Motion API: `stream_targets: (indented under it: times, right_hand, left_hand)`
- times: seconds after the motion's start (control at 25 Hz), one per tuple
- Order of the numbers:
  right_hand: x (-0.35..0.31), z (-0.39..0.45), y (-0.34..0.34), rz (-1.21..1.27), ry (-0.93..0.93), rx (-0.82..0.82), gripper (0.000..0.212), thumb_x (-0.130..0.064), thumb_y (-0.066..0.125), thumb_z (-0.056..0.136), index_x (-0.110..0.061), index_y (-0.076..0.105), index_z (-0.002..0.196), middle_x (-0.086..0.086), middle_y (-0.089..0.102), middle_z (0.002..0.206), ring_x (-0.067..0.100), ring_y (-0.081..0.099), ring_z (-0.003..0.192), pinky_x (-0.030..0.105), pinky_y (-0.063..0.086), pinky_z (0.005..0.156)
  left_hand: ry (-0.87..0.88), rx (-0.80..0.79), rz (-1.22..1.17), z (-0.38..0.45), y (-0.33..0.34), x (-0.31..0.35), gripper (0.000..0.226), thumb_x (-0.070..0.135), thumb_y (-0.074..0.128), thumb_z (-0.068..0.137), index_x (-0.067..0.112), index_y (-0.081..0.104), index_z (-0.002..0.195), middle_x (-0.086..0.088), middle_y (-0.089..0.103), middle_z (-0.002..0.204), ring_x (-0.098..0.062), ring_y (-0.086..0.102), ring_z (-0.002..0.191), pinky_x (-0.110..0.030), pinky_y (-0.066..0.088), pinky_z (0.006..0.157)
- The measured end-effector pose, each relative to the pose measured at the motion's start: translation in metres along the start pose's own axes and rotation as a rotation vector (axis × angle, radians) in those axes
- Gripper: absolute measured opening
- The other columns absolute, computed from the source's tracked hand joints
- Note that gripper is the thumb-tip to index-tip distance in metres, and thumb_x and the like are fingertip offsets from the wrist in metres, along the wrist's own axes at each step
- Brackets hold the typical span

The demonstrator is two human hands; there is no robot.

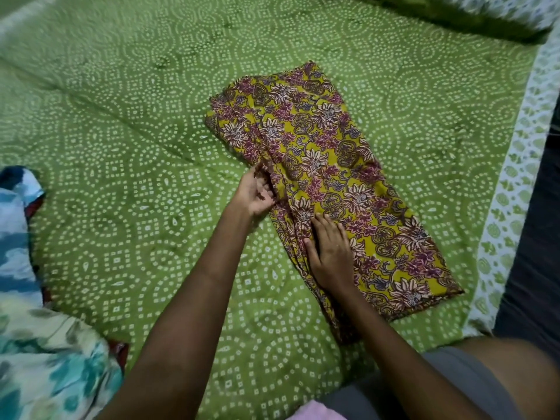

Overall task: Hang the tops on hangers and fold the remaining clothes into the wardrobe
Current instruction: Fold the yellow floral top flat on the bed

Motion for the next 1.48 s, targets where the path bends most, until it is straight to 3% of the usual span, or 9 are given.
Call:
stream_targets:
  times: [0.16,0.32,0.52,0.6,0.64,0.88,1.0,1.16,1.48]
  right_hand:
    - [0.0,0.0,0.0,0.007,-0.004,-0.006,0.055,-0.043,0.031,0.093,-0.012,0.047,0.135,0.002,0.043,0.145,0.015,0.032,0.138,0.027,0.004,0.116]
    - [-0.002,0.0,0.0,0.004,0.003,-0.021,0.056,-0.044,0.029,0.093,-0.013,0.046,0.137,0.001,0.041,0.146,0.015,0.03,0.138,0.027,0.003,0.116]
    - [-0.001,-0.001,0.001,-0.024,0.004,-0.031,0.056,-0.044,0.029,0.093,-0.013,0.046,0.136,0.001,0.041,0.146,0.015,0.031,0.138,0.025,0.002,0.115]
    - [-0.001,-0.001,0.001,-0.032,0.004,-0.031,0.055,-0.043,0.03,0.093,-0.013,0.046,0.136,0.002,0.042,0.146,0.015,0.031,0.138,0.025,0.002,0.115]
    - [-0.001,-0.001,0.001,-0.034,0.001,-0.028,0.055,-0.042,0.031,0.093,-0.013,0.047,0.136,0.002,0.043,0.145,0.015,0.032,0.137,0.025,0.002,0.115]
    - [0.0,-0.001,0.001,-0.032,0.009,-0.01,0.056,-0.044,0.03,0.093,-0.012,0.047,0.136,0.002,0.043,0.145,0.015,0.032,0.137,0.026,0.003,0.115]
    - [-0.001,0.0,0.001,-0.042,0.006,-0.009,0.056,-0.044,0.03,0.092,-0.012,0.047,0.135,0.002,0.044,0.144,0.015,0.032,0.137,0.029,0.006,0.116]
    - [-0.003,0.0,-0.003,-0.031,0.004,-0.03,0.057,-0.044,0.03,0.091,-0.011,0.048,0.134,0.004,0.044,0.144,0.017,0.033,0.137,0.029,0.006,0.115]
    - [-0.106,0.031,0.003,-0.043,-0.288,-0.102,0.045,-0.018,0.059,0.088,-0.006,0.048,0.13,0.013,0.051,0.129,0.026,0.05,0.115,0.043,0.042,0.101]
  left_hand:
    - [-0.097,-0.119,0.201,-0.006,0.003,-0.008,0.061,0.042,0.049,0.093,0.013,0.053,0.039,-0.006,0.059,0.052,-0.017,0.055,0.053,-0.033,0.046,0.087]
    - [-0.048,-0.154,0.058,-0.013,0.011,-0.027,0.024,0.027,0.043,0.099,0.015,0.051,0.079,-0.004,0.057,0.062,-0.013,0.055,0.049,-0.023,0.05,0.055]
    - [0.073,-0.156,-0.257,-0.011,0.013,-0.022,0.039,0.024,0.039,0.101,0.007,0.046,0.136,-0.004,0.054,0.131,-0.018,0.051,0.119,-0.013,0.021,0.101]
    - [0.097,-0.14,-0.236,-0.002,0.016,-0.01,0.046,0.027,0.039,0.1,0.008,0.037,0.142,-0.005,0.052,0.135,-0.027,0.048,0.122,-0.033,0.025,0.047]
    - [0.087,-0.135,-0.234,0.005,0.019,-0.001,0.049,0.031,0.041,0.099,0.008,0.037,0.142,-0.009,0.05,0.137,-0.031,0.047,0.123,-0.029,0.032,0.108]
    - [0.104,0.06,-0.235,0.008,-0.012,0.04,0.045,0.043,0.04,0.098,0.005,0.052,0.118,-0.014,0.046,0.132,-0.033,0.036,0.131,-0.049,0.032,0.108]
    - [0.298,0.131,-0.35,-0.005,-0.065,0.051,0.022,0.014,0.042,0.099,0.0,0.055,0.111,-0.014,0.052,0.123,-0.022,0.058,0.091,-0.021,0.038,0.104]
    - [0.31,0.184,-0.673,-0.016,-0.138,0.036,0.018,0.01,0.044,0.098,0.015,0.056,0.085,0.006,0.054,0.083,-0.002,0.032,0.052,-0.012,0.03,0.038]
    - [0.453,0.272,-0.525,-0.031,-0.184,0.071,0.024,0.0,0.057,0.087,0.009,0.051,0.109,-0.006,0.069,0.095,-0.012,0.065,0.068,-0.018,0.055,0.068]
Point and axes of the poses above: each hand's wrist, its own z-axis towards the middle knuckle, its own y-axis out of the palm, x = y × z, the point moved 9 cm from there along z, towards the middle knuckle
